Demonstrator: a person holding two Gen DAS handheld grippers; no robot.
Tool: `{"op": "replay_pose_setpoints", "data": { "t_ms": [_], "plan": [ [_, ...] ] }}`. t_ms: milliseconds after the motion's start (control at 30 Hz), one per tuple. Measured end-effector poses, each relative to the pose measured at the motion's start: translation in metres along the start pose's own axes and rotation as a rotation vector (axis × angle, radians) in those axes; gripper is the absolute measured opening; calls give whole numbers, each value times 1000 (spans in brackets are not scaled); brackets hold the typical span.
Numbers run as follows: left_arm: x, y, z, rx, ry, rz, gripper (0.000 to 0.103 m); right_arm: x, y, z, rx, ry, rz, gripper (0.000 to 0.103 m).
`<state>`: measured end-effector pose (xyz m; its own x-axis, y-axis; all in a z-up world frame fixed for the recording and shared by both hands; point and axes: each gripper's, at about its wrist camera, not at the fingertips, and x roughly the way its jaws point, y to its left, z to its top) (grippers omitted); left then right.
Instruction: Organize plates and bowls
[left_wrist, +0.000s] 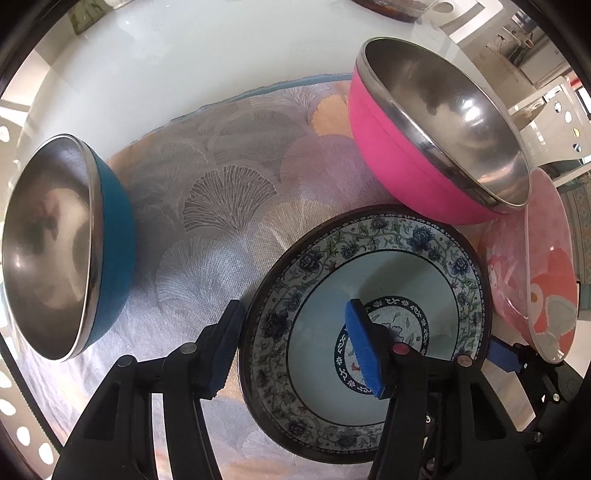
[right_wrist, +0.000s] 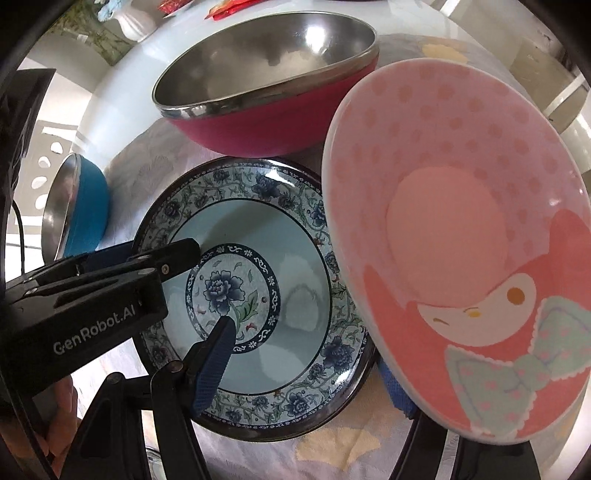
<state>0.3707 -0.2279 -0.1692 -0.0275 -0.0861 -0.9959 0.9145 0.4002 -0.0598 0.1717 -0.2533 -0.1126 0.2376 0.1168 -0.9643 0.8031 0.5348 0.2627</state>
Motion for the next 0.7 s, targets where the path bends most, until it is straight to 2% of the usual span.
{"op": "replay_pose_setpoints", "data": {
  "t_ms": [67,333,700],
  "plan": [
    [0,-1,0,5,6,2,54,-2,-7,-8,-6,6,0,73],
    [-1,-3,-7,-4,33,-3,54,4,-2,-3,-30,51,-7,73],
    [-2,-4,-24,-21,68,-11,54,13,-1,25,-49,115,-15,73]
  ]
}}
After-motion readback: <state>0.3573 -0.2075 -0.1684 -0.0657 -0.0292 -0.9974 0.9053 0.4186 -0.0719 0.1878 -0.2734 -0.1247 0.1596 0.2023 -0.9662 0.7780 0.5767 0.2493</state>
